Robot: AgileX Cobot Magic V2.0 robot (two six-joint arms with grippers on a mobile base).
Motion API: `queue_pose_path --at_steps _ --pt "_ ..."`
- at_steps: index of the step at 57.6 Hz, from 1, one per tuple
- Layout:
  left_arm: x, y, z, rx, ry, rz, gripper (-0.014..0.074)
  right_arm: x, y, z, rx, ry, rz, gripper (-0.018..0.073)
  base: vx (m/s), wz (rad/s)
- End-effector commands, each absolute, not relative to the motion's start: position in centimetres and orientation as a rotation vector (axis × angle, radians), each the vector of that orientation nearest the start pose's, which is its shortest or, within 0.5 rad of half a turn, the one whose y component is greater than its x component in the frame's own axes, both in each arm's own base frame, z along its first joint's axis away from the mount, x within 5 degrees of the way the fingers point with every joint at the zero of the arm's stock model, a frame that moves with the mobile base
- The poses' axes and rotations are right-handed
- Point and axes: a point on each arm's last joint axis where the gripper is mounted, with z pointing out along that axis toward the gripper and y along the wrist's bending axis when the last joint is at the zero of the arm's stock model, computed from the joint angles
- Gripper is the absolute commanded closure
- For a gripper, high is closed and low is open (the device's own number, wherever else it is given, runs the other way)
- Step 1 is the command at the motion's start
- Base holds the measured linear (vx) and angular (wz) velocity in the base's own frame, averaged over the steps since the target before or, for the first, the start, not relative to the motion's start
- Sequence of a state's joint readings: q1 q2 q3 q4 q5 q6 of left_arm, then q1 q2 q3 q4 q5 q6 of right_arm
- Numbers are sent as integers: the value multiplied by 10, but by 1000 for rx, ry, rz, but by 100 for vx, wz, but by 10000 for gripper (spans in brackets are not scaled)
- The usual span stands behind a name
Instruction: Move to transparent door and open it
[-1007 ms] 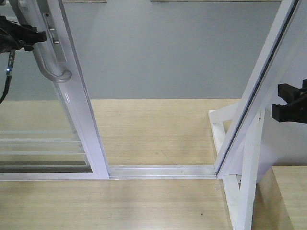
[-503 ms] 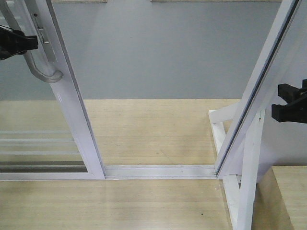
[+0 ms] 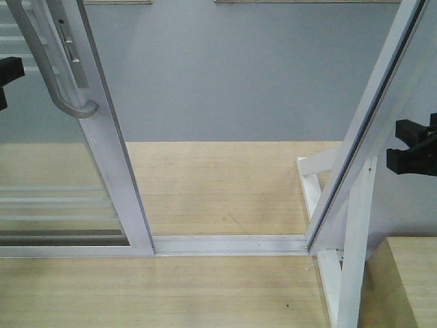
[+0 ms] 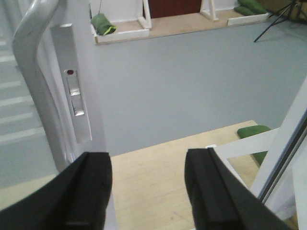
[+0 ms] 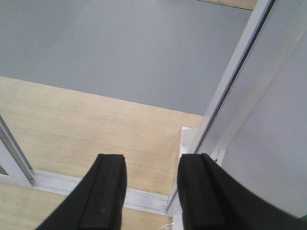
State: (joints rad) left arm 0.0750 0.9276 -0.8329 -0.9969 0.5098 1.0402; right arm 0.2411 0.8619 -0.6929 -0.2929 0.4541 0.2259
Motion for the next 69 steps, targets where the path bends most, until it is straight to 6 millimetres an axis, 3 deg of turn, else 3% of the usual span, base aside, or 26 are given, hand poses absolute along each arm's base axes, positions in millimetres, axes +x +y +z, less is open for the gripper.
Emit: queue_pose_path --at_steps 1,11,22,34,41,53,69 --pt "180 -25 387 301 1736 -279 136 175 32 335 -216 1974 4 217 0 0" --pt "157 -26 401 317 1656 -241 161 175 32 335 -216 1974 4 217 0 0" --pt "137 -24 394 233 1633 -247 306 175 32 335 -216 1974 4 217 0 0" --pt "110 -8 338 -55 1751 -202 606 175 32 336 -216 1971 5 217 0 0" --pt "93 0 306 -140 1728 -120 604 175 32 336 -216 1971 5 217 0 0" --pt "61 2 261 -113 1515 -47 603 175 32 336 -216 1971 5 217 0 0" --pt "55 1 202 -60 1533 -26 603 175 32 335 -216 1974 4 217 0 0"
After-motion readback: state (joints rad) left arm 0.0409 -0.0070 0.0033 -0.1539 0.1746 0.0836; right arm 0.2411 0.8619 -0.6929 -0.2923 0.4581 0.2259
